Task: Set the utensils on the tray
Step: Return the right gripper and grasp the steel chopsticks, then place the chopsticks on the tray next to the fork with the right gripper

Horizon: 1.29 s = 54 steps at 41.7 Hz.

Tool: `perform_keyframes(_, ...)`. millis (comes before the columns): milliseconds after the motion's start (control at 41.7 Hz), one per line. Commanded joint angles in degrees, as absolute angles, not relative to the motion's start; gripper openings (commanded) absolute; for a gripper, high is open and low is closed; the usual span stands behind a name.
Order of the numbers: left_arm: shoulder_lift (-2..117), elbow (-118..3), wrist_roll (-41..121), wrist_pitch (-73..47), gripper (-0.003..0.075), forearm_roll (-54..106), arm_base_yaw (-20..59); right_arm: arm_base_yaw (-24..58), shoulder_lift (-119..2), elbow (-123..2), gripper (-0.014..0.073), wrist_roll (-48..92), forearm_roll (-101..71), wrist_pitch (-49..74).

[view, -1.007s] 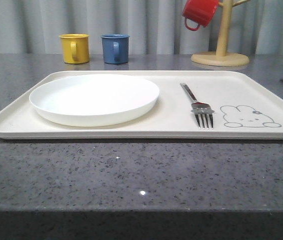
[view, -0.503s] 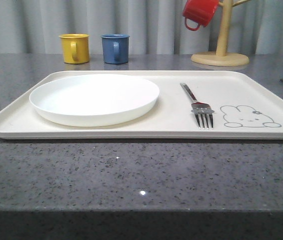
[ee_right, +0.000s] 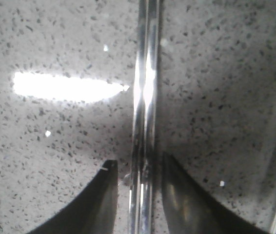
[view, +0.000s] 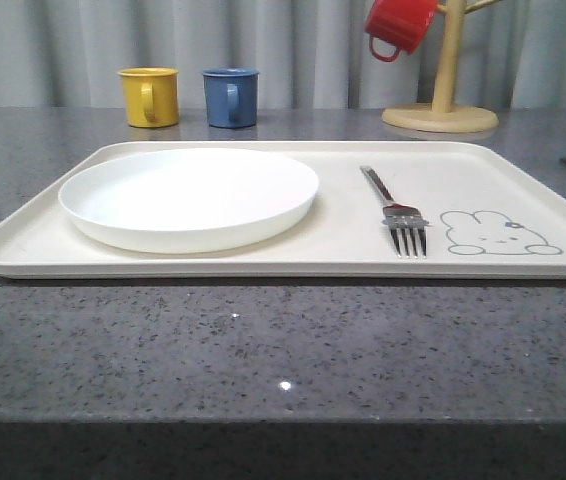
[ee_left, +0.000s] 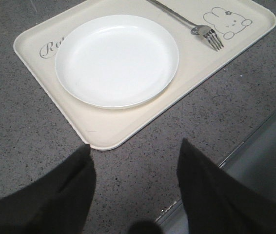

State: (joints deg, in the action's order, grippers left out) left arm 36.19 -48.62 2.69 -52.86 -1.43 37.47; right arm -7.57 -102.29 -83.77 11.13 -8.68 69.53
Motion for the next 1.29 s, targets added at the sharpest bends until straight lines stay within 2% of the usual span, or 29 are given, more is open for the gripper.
perform_keyframes(0,36.34,-50.02,2.3,-48.77,0.0364,-1.07,37.94,-7.77,-99.85,-85.0,0.0264,11.48,-9.69,69.37)
perform_keyframes(407,36.34,-50.02,2.3,-48.77,0.0364,-1.07,37.94,-7.77,-101.69,-85.0,0.0258,11.48,-9.93,70.67)
perform_keyframes(623,36.34,-50.02,2.3,-48.77,0.0364,-1.07,37.94,-7.77,-101.56,-85.06,0.0109,10.82,-9.93,71.17)
perform_keyframes(719,36.34,-50.02,2.3,-48.77,0.0364,-1.07,37.94,-7.77,-101.56,-85.06,0.0067,10.67,-9.93,71.35)
perform_keyframes(1102,36.34,-50.02,2.3,-48.77,0.0364,-1.07,37.94,-7.69,-98.32,-87.26,0.0064,10.43,-12.76,74.39)
perform_keyframes(1270,36.34,-50.02,2.3,-48.77,0.0364,-1.07,37.94,-3.77,-93.72,-87.46,0.0064,10.32,-15.53,76.41)
